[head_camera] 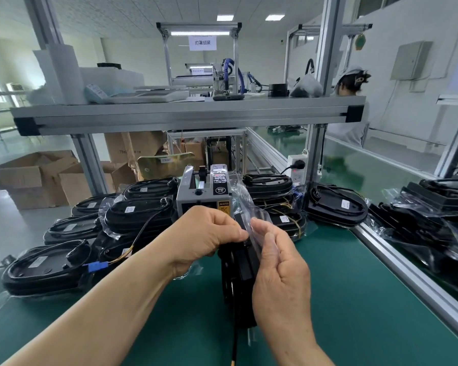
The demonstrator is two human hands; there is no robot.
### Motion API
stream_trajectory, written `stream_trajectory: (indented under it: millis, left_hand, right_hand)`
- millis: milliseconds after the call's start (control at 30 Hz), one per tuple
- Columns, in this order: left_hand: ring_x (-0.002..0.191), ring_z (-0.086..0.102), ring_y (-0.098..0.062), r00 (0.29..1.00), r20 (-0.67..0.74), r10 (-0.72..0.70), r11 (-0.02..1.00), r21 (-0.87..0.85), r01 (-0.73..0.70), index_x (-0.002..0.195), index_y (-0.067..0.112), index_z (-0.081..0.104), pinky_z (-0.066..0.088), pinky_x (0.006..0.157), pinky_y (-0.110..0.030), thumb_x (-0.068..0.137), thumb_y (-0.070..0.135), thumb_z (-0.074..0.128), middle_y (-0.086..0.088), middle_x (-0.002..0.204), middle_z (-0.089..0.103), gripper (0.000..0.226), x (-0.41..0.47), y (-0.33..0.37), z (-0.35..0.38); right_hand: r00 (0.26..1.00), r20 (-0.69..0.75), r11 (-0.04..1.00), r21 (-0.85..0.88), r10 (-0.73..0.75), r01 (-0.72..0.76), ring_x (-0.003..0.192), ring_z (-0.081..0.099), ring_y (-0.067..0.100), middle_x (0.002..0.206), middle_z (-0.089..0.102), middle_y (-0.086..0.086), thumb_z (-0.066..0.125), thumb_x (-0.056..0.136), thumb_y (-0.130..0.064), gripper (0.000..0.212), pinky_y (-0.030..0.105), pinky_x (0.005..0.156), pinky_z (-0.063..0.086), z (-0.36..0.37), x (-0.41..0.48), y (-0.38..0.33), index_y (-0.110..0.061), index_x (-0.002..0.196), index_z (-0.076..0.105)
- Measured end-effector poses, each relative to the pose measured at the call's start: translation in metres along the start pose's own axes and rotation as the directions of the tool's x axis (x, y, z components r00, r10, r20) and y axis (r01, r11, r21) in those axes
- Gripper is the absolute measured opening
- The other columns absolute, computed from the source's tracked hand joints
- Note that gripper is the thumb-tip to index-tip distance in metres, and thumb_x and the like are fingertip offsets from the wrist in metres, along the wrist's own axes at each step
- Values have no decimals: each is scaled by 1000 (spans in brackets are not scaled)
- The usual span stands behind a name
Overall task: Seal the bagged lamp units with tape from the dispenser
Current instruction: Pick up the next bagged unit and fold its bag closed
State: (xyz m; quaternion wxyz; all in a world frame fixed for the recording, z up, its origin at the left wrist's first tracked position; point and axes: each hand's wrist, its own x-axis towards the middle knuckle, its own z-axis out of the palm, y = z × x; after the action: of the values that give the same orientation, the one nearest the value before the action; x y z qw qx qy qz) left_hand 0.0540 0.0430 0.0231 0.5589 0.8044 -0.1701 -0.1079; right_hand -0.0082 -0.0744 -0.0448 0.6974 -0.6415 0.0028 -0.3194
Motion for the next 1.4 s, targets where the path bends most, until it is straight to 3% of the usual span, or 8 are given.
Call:
stream_trajectory:
  millis: [200,433,667,800,967,1100,1267,1400]
  left_hand:
    - [44,43,-2,999,-37,26,999,-26,-27,66,10,70,34,44,-12,79,10,78,4,53,58,16,1,-3,2]
    - [42,47,2,996,-78,48,998,-31,-50,64,10,69,36,45,-8,78,9,79,8,52,59,17,1,-7,3]
    - [65,51,-17,990,-134,53,998,21,-51,71,5,69,40,64,-30,77,19,82,-2,64,61,19,-3,-10,4]
    - [55,45,-3,967,-250,38,998,59,-24,83,18,65,38,56,-18,73,29,85,10,63,53,25,-4,-18,9]
    - [50,42,-3,949,-315,-4,992,-120,-35,69,21,61,35,47,-13,76,30,80,8,61,51,22,-4,-27,22]
    - [47,38,-2,956,-294,10,987,-151,-57,76,18,62,33,43,-12,72,34,85,10,57,44,29,-6,-28,27]
    - [55,42,0,980,-199,15,999,-36,-23,83,24,62,40,51,-13,60,43,90,18,63,46,40,-9,-27,20]
    - [58,48,-7,988,-151,-45,982,-186,16,75,21,65,42,52,-18,71,20,89,7,65,50,24,-7,-25,15]
  right_hand:
    - [1000,9,1000,17,-3,3,109,66,0,108,73,-19,37,95,-41,41,27,98,50,0,-1,1,-27,117,69]
    - [1000,12,998,54,-22,21,107,67,-2,107,73,-21,37,90,-43,44,21,95,53,3,0,2,-26,114,70]
    - [1000,19,999,43,-22,21,106,66,-4,106,72,-25,38,90,-45,45,15,92,51,5,-2,-1,-27,116,70]
    - [1000,25,1000,27,-11,10,107,66,-5,107,72,-25,37,97,-36,39,14,93,50,1,-2,-2,-26,116,69]
    - [999,37,998,-59,-20,22,105,65,-7,106,73,-21,39,104,-21,34,11,90,50,-2,-3,-3,-27,117,69]
    - [999,33,999,-46,-7,9,107,64,-8,110,72,-14,38,104,-17,34,11,93,49,-3,-2,-5,-22,119,69]
    - [1000,26,998,-52,-17,18,106,63,-11,111,71,-18,38,104,-16,34,6,90,47,-7,-4,-5,-22,119,68]
    - [999,7,997,-64,-36,37,104,64,-9,107,73,-20,40,104,-15,33,8,90,48,-9,-4,-5,-22,117,70]
